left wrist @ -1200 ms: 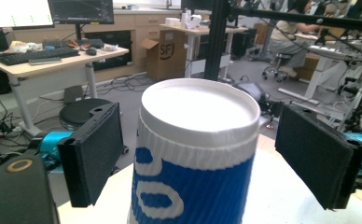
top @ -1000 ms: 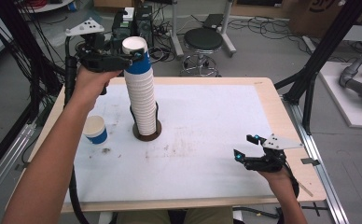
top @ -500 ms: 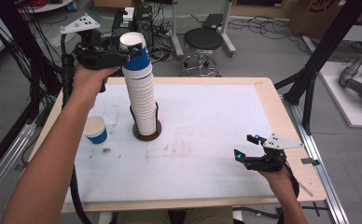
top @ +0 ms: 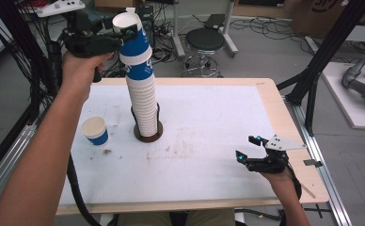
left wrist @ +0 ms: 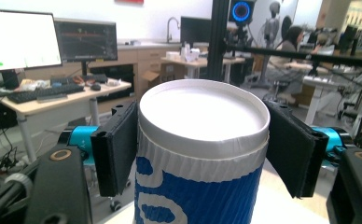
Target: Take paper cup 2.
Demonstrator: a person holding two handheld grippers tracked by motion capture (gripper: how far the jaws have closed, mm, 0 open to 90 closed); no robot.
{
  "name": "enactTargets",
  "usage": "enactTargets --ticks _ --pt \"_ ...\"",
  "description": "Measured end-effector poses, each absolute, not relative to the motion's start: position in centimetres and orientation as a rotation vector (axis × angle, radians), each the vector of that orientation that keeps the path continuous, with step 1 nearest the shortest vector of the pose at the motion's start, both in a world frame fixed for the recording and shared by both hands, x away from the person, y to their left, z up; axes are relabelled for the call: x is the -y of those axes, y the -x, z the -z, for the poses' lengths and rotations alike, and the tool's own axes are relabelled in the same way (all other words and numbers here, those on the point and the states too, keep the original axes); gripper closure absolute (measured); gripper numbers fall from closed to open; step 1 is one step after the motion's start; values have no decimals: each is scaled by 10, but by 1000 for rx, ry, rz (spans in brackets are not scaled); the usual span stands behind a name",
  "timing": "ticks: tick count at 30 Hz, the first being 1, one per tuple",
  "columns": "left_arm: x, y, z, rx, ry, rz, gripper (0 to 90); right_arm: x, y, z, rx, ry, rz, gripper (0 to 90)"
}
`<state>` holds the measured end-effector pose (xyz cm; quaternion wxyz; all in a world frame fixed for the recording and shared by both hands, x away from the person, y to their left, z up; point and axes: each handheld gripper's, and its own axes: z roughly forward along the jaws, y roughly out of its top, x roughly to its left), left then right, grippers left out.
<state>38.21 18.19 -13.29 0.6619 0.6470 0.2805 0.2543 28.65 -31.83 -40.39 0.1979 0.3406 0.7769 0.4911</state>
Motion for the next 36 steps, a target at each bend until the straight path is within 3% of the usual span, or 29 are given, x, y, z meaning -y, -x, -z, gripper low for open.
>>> enactTargets --ticks 15,36 --pt "-209 -360 118 -616 -1410 -593 302 318 -285 404 -2172 -959 -1378 205" --pt "-248 -314 166 -622 -1459 -567 301 315 -286 404 -2176 -962 -1371 205"
